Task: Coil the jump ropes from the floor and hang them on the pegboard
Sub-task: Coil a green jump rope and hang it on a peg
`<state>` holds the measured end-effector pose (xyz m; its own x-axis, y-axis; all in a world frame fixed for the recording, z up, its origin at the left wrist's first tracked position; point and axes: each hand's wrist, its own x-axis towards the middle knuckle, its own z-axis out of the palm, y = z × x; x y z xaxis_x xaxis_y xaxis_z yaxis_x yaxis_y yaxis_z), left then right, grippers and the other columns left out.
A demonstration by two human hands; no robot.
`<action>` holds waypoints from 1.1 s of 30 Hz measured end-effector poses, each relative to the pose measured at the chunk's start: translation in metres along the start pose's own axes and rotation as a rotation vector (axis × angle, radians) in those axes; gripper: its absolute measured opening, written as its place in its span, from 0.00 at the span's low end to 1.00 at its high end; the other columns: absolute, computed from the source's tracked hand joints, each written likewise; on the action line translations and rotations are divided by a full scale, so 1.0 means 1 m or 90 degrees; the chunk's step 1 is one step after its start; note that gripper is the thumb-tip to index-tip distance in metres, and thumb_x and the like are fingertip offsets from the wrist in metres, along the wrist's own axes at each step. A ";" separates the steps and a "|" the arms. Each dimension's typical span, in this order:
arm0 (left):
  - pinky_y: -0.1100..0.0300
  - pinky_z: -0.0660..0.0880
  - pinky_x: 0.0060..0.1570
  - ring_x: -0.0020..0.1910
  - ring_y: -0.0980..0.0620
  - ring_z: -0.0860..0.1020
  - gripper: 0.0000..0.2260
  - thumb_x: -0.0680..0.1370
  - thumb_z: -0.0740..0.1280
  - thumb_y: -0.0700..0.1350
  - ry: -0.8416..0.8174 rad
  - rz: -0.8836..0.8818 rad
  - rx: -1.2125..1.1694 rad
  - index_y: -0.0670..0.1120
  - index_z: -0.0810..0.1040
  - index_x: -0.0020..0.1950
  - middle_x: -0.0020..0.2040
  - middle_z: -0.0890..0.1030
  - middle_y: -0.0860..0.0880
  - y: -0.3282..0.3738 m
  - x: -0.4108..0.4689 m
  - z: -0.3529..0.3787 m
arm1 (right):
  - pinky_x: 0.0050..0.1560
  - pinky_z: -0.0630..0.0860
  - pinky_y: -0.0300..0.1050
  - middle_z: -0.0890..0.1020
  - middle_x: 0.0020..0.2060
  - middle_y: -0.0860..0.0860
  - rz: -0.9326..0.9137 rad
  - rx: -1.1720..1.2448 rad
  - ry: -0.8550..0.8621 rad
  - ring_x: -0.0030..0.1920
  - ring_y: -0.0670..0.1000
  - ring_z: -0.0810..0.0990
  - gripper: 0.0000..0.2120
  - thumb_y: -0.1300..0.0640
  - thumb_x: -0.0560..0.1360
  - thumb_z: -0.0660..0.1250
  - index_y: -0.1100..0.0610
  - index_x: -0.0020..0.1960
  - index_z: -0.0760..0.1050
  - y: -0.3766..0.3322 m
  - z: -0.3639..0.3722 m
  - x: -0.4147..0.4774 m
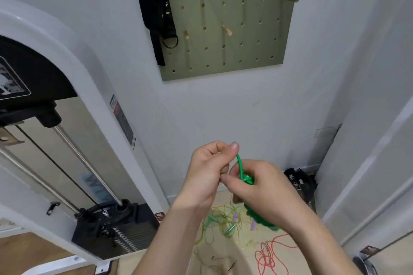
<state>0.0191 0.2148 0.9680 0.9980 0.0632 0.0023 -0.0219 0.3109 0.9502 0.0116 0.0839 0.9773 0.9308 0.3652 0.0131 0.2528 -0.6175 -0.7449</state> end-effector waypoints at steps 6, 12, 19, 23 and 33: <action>0.64 0.55 0.23 0.24 0.56 0.56 0.13 0.69 0.70 0.47 0.059 0.014 -0.109 0.49 0.71 0.27 0.23 0.59 0.53 0.008 0.028 0.048 | 0.33 0.70 0.49 0.76 0.28 0.49 -0.120 0.061 0.228 0.31 0.50 0.73 0.11 0.47 0.74 0.64 0.53 0.38 0.75 0.023 -0.030 0.009; 0.60 0.57 0.31 0.26 0.55 0.64 0.07 0.69 0.69 0.46 -0.025 0.014 -0.161 0.43 0.77 0.36 0.25 0.67 0.51 0.045 0.062 0.065 | 0.34 0.74 0.44 0.80 0.31 0.57 -0.079 0.544 0.128 0.32 0.53 0.76 0.09 0.59 0.77 0.65 0.60 0.40 0.77 0.013 -0.078 0.040; 0.61 0.73 0.39 0.37 0.51 0.79 0.08 0.71 0.66 0.43 -0.093 0.119 -0.108 0.42 0.83 0.44 0.35 0.80 0.46 0.101 0.110 0.057 | 0.37 0.75 0.40 0.81 0.34 0.58 -0.157 0.556 0.135 0.37 0.50 0.79 0.09 0.62 0.76 0.66 0.58 0.37 0.79 -0.018 -0.122 0.114; 0.65 0.63 0.27 0.32 0.54 0.75 0.11 0.70 0.68 0.46 -0.048 0.161 -0.046 0.41 0.82 0.47 0.31 0.74 0.49 0.134 0.153 0.050 | 0.30 0.75 0.42 0.78 0.30 0.56 -0.170 0.601 0.110 0.31 0.53 0.78 0.07 0.64 0.77 0.65 0.63 0.40 0.74 -0.047 -0.131 0.165; 0.68 0.55 0.21 0.26 0.55 0.65 0.07 0.76 0.67 0.41 -0.021 0.327 0.076 0.41 0.82 0.40 0.26 0.67 0.50 0.249 0.281 0.016 | 0.34 0.69 0.44 0.75 0.27 0.50 -0.317 0.458 0.226 0.31 0.50 0.70 0.11 0.61 0.79 0.64 0.63 0.38 0.72 -0.140 -0.155 0.313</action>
<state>0.2947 0.2947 1.2106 0.8620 0.1491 0.4844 -0.5033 0.1380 0.8530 0.3083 0.1761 1.1889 0.8152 0.1652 0.5552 0.5299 0.1745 -0.8299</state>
